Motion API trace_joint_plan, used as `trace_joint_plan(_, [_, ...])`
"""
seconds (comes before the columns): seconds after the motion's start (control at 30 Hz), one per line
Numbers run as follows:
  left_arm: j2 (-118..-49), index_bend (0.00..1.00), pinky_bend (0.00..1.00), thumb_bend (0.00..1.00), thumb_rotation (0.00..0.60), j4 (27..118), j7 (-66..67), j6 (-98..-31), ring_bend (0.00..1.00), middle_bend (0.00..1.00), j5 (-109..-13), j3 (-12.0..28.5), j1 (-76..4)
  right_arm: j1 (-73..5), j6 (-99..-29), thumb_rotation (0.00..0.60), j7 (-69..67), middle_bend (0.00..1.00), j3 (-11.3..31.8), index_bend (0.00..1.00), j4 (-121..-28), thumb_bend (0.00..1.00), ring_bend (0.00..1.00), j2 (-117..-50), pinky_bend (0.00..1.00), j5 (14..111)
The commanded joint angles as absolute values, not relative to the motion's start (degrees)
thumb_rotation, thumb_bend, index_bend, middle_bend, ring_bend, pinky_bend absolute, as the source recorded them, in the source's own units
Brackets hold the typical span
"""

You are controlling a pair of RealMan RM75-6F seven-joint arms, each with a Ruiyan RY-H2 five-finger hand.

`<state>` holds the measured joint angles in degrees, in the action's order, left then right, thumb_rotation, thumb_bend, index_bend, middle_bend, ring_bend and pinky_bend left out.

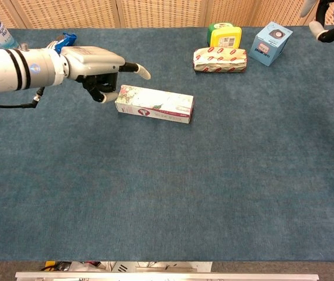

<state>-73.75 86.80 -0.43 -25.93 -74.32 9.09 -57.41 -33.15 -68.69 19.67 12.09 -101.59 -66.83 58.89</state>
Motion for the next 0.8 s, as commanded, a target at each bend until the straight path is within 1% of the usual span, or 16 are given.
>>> trace_joint_plan(0.03, [-75.9, 0.09, 0.97, 0.90, 0.600, 85.1, 1.8, -24.1, 1.00, 0.94, -71.1, 8.9, -59.8, -33.0, -68.5, 0.600, 19.6, 0.64, 12.2, 0.44, -101.4, 0.41, 0.71, -66.9, 0.85, 58.7])
trace_joint_plan(0.2, [-78.0, 0.09, 0.97, 0.90, 0.600, 83.4, 4.8, -23.0, 1.00, 0.94, -66.6, 7.9, -62.6, -32.7, -68.3, 0.600, 19.1, 0.64, 12.4, 0.44, -100.9, 0.41, 0.72, -67.0, 0.85, 58.5])
trace_joint_plan(0.47, [-80.2, 0.09, 0.97, 0.90, 0.600, 82.2, 8.7, -23.0, 1.00, 0.94, -60.5, 5.5, -66.1, -32.4, -68.2, 0.600, 18.6, 0.64, 12.7, 0.44, -100.4, 0.41, 0.72, -67.0, 0.85, 58.6])
trace_joint_plan(0.8, [-82.3, 0.09, 0.97, 0.90, 0.600, 81.8, 12.9, -25.2, 1.00, 0.94, -53.1, 2.3, -69.6, -31.6, -67.9, 0.600, 17.9, 0.64, 12.9, 0.44, -100.6, 0.41, 0.73, -66.5, 0.85, 58.5])
